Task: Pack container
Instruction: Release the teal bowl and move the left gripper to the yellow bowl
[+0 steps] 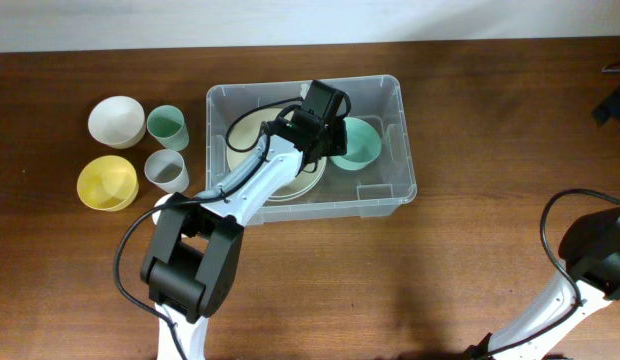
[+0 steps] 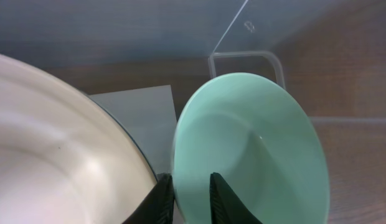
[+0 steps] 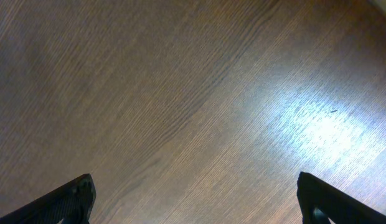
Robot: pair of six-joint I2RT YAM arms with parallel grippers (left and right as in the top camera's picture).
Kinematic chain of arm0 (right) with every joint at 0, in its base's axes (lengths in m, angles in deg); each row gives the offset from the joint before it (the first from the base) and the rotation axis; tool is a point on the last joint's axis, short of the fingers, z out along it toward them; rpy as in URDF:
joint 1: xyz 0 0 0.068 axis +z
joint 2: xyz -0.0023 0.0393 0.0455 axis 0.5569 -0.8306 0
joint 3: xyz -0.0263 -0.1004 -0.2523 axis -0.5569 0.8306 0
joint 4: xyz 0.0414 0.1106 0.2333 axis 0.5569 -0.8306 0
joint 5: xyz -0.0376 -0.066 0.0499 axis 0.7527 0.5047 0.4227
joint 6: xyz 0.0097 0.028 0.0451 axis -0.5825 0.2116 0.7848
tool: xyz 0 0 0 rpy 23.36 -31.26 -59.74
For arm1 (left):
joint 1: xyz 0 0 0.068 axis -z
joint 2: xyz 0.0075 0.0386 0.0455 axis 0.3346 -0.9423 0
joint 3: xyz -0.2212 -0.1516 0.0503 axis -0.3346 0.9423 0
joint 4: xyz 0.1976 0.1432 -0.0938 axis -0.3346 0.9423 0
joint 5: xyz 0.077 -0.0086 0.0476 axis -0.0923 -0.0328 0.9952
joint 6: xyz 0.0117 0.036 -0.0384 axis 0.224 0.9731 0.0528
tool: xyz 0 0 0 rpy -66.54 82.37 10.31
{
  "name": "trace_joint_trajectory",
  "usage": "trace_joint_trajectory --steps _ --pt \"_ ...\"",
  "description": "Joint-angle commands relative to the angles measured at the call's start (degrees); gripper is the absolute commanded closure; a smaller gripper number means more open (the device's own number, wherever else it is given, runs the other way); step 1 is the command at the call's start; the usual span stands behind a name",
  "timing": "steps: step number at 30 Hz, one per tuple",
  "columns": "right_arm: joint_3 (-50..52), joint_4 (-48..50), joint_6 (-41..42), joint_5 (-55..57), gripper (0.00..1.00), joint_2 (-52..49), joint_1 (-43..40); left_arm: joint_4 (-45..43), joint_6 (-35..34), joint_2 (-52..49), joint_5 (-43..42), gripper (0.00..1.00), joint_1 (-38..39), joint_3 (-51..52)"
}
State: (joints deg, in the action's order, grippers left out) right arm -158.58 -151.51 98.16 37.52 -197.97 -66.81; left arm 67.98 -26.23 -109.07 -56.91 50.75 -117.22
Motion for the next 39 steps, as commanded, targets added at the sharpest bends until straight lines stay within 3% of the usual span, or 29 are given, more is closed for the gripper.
trace_joint_trajectory --steps 1,6,9,11,13,16,20,25,32,39 --pt "0.2 0.0 0.2 0.7 0.01 -0.8 -0.4 -0.8 1.7 -0.6 -0.7 0.76 -0.2 -0.5" --pt "0.2 0.0 0.2 0.7 0.01 -0.8 -0.4 -1.5 4.9 -0.6 -0.9 0.67 -0.2 -1.9" --pt "0.2 0.0 0.2 0.7 0.01 -0.8 -0.4 -1.0 7.5 -0.6 -0.9 0.54 -0.2 -5.0" --pt "0.2 0.0 0.2 0.7 0.01 -0.8 -0.4 1.2 10.0 -0.6 -0.9 0.35 -0.3 -9.6" --pt "0.2 0.0 0.2 0.7 0.01 -0.8 -0.4 4.3 11.7 -0.6 -0.9 0.25 -0.7 -14.3" --pt "0.2 0.0 0.2 0.7 0.01 -0.8 -0.4 12.8 12.1 -0.6 1.3 0.01 -2.6 -24.2" --pt "0.2 0.0 0.2 0.7 0.01 -0.8 -0.4 30.4 12.1 -0.6 9.2 0.01 -8.8 -40.2" --pt "0.2 0.0 0.2 0.7 0.01 -0.8 -0.4 47.2 7.4 -0.6 15.1 0.01 -19.6 -51.8" --pt "0.2 0.0 0.2 0.7 0.01 -0.8 -0.4 58.3 -0.7 -1.6 14.8 0.01 -36.9 -52.2" --pt "0.2 0.0 0.2 0.7 0.01 -0.8 -0.4 61.1 -1.8 -4.5 6.6 0.01 -49.7 -47.7"
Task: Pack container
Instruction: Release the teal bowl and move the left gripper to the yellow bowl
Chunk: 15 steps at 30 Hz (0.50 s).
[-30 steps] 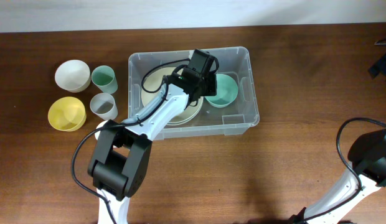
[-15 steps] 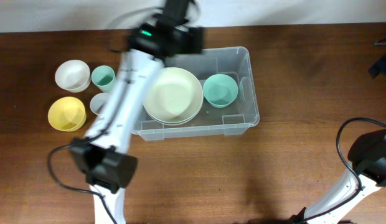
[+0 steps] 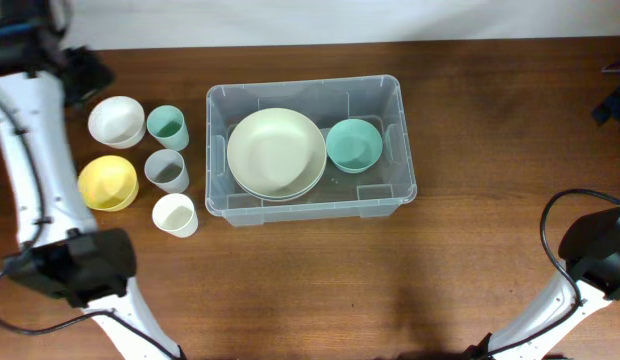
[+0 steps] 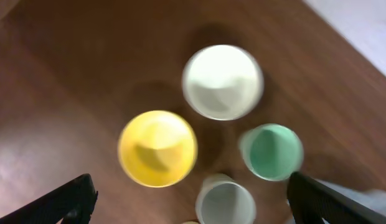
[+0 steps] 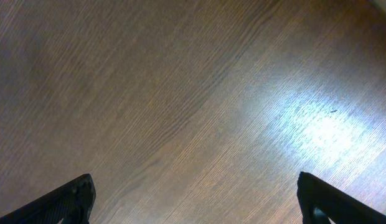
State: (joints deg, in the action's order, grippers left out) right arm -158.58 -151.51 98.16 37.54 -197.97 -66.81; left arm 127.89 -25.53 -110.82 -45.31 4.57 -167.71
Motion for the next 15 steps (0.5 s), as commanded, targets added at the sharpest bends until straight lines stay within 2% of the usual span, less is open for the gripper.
trace_joint_trajectory --steps 1,7,15 --pt "0.2 0.0 0.2 0.7 0.01 -0.8 -0.4 2.1 -3.3 -3.1 -6.0 0.01 -4.4 3.7" --pt "0.2 0.0 0.2 0.7 0.01 -0.8 -0.4 4.6 -7.6 -4.2 -6.7 0.01 -7.9 15.8" --pt "0.2 0.0 0.2 0.7 0.01 -0.8 -0.4 -3.3 -9.1 -4.2 -7.2 0.01 -10.1 31.0"
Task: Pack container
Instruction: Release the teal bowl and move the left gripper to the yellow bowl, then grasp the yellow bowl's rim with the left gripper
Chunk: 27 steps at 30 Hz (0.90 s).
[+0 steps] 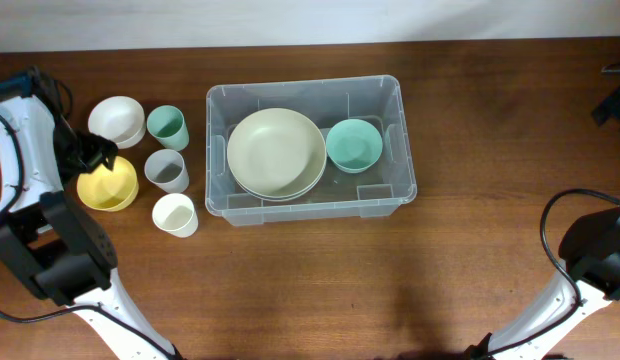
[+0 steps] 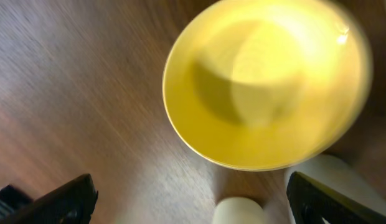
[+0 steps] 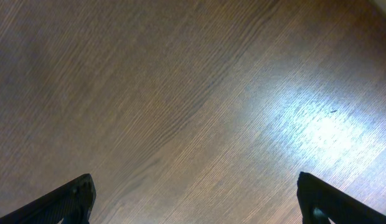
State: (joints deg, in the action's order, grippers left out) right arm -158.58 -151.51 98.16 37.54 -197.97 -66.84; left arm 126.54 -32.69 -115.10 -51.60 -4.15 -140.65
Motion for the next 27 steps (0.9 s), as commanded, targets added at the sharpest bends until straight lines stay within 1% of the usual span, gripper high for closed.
trace_joint_trajectory --steps 1,8,13,16,18,21,23,24,27 --pt "0.2 0.0 0.2 0.7 0.01 -0.8 -0.4 -2.7 -1.9 0.1 -1.1 0.01 -1.7 5.0" --pt "0.2 0.0 0.2 0.7 0.01 -0.8 -0.4 -8.6 -1.9 0.1 -2.0 0.01 -3.7 11.3" --pt "0.2 0.0 0.2 0.7 0.01 -0.8 -0.4 -14.1 -1.9 0.1 -2.2 0.01 -3.7 14.5" --pt "0.2 0.0 0.2 0.7 0.01 -0.8 -0.4 -18.2 -1.9 0.0 -4.3 0.02 -3.7 16.8" --pt "0.2 0.0 0.2 0.7 0.01 -0.8 -0.4 -19.5 -1.9 0.0 -4.8 0.10 -3.7 17.7" --pt "0.2 0.0 0.2 0.7 0.01 -0.8 -0.4 -20.4 -1.9 0.0 -4.7 0.27 -3.7 18.9" --pt "0.2 0.0 0.2 0.7 0.01 -0.8 -0.4 -20.9 -1.9 0.0 -4.5 0.30 -3.7 20.0" --pt "0.2 0.0 0.2 0.7 0.01 -0.8 -0.4 -21.1 -1.9 0.0 -4.5 0.33 -3.7 20.4" --pt "0.2 0.0 0.2 0.7 0.01 -0.8 -0.4 -21.6 -1.9 0.0 -4.5 0.48 -3.7 21.4"
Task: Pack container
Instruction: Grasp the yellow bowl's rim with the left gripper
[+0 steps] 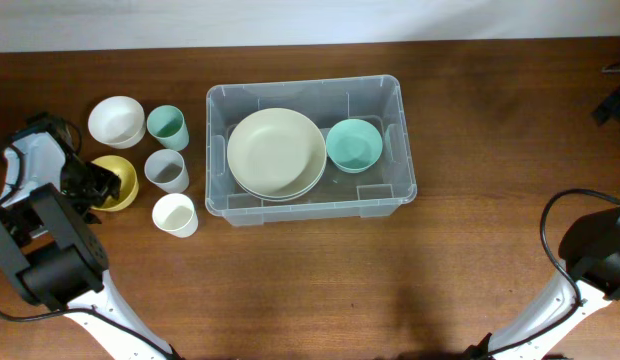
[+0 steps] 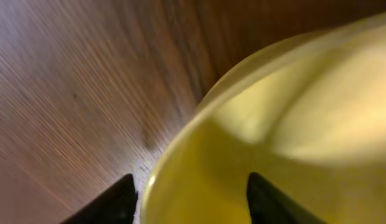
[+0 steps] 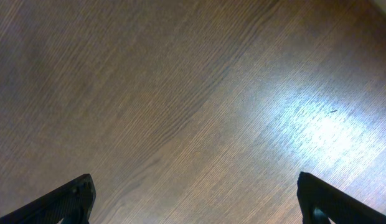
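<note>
The yellow bowl [image 1: 120,180] sits on the table left of the clear container [image 1: 305,84]. My left gripper [image 1: 95,183] is low at the bowl's left rim. In the left wrist view the yellow bowl [image 2: 286,118] fills the frame; the left gripper [image 2: 192,200] is open, one finger outside the rim and one inside. A cream plate [image 1: 275,150] and a green bowl [image 1: 353,145] lie in the container. My right gripper [image 3: 193,199] hangs wide open over bare wood, far from everything.
A white bowl [image 1: 115,120], a green cup [image 1: 167,126], a grey cup [image 1: 166,170] and a white cup [image 1: 175,214] stand close round the yellow bowl. The right arm [image 1: 612,103] is at the table's far right edge.
My left gripper has dropped from above the yellow bowl to its left rim. Its fingers stand closer together, straddling the rim. The right arm has not moved.
My left gripper was shut on the green bowl's rim inside the container. Then the green bowl lay in the container and the gripper was open, high over the bowls and cups at the left. Then it was over the yellow bowl, and now at its rim.
</note>
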Robot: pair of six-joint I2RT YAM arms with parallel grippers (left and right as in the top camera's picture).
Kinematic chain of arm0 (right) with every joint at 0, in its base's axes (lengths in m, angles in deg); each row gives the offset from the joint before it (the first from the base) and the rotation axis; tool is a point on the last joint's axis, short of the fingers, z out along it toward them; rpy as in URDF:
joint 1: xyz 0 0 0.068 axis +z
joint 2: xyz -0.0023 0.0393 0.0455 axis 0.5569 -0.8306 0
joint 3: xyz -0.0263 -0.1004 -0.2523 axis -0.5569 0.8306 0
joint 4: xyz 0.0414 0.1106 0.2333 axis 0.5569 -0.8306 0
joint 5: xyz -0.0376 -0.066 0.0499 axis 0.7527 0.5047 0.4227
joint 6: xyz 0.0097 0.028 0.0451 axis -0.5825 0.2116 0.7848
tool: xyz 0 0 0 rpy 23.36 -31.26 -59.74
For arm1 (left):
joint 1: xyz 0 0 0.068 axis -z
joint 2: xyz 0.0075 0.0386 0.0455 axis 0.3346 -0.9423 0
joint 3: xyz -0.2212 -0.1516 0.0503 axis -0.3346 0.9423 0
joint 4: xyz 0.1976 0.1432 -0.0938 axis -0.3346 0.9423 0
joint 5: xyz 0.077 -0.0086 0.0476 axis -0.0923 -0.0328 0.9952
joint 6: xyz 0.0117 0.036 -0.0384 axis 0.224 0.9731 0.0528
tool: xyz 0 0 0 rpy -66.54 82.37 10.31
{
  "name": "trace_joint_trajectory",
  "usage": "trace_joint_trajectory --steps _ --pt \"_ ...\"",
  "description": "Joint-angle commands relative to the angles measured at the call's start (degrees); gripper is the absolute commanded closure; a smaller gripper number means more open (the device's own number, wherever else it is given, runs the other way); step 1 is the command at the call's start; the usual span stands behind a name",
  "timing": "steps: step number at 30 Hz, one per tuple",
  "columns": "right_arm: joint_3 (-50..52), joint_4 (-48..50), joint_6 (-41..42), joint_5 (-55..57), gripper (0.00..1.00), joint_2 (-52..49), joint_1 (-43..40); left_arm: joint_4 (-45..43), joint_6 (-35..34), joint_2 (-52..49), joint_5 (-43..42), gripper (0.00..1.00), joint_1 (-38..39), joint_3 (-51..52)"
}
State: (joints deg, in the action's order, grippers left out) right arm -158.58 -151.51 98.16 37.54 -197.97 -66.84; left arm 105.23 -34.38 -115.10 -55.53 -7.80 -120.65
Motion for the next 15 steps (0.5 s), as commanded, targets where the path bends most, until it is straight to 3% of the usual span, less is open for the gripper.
trace_joint_trajectory --steps 1,5,9,12,15 --pt "0.2 0.0 0.2 0.7 0.01 -0.8 -0.4 -0.3 -0.2 0.0 -0.6 0.58 -0.1 1.6" --pt "0.2 0.0 0.2 0.7 0.01 -0.8 -0.4 -0.3 -0.2 0.0 -0.6 0.80 -0.2 1.5" --pt "0.2 0.0 0.2 0.7 0.01 -0.8 -0.4 0.1 -0.2 0.1 -0.6 0.87 -1.2 1.5" --pt "0.2 0.0 0.2 0.7 0.01 -0.8 -0.4 0.9 -0.2 0.1 -0.6 0.99 -2.8 1.5" --pt "0.2 0.0 0.2 0.7 0.01 -0.8 -0.4 2.3 -0.2 0.1 -0.3 0.99 -5.7 1.1"
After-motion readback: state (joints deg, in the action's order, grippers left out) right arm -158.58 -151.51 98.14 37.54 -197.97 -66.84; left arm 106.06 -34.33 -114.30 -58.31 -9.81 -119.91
